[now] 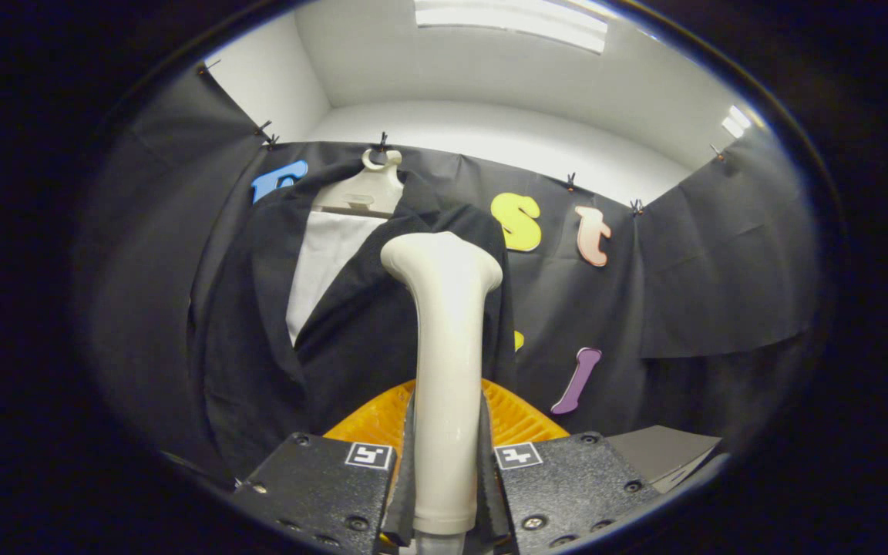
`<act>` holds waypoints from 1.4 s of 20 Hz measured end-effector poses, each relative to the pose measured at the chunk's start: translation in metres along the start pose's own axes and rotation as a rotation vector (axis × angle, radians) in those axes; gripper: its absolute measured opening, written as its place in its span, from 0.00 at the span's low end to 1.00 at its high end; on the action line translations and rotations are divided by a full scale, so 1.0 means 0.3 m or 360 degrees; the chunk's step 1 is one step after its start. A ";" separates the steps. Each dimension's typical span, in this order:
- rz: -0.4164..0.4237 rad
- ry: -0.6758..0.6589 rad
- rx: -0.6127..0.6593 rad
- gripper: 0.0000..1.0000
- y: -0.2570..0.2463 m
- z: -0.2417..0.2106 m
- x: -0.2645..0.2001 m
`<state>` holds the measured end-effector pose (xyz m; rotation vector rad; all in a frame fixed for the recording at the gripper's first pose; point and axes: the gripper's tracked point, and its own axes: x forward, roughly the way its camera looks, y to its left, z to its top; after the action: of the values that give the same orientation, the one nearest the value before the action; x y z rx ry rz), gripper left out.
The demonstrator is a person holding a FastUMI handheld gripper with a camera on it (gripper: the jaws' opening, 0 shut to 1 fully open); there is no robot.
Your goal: Iron the clothes twice with a garment steamer, once on the left side and once on the right side.
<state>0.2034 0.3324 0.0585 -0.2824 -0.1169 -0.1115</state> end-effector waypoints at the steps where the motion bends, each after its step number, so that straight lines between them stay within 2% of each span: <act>1: 0.0007 0.0012 -0.0005 0.35 0.004 -0.014 -0.007; 28: 0.0166 0.0538 -0.0136 0.35 0.096 -0.508 -0.284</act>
<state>0.1381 0.3244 -0.1058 -0.3507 0.2382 -0.0596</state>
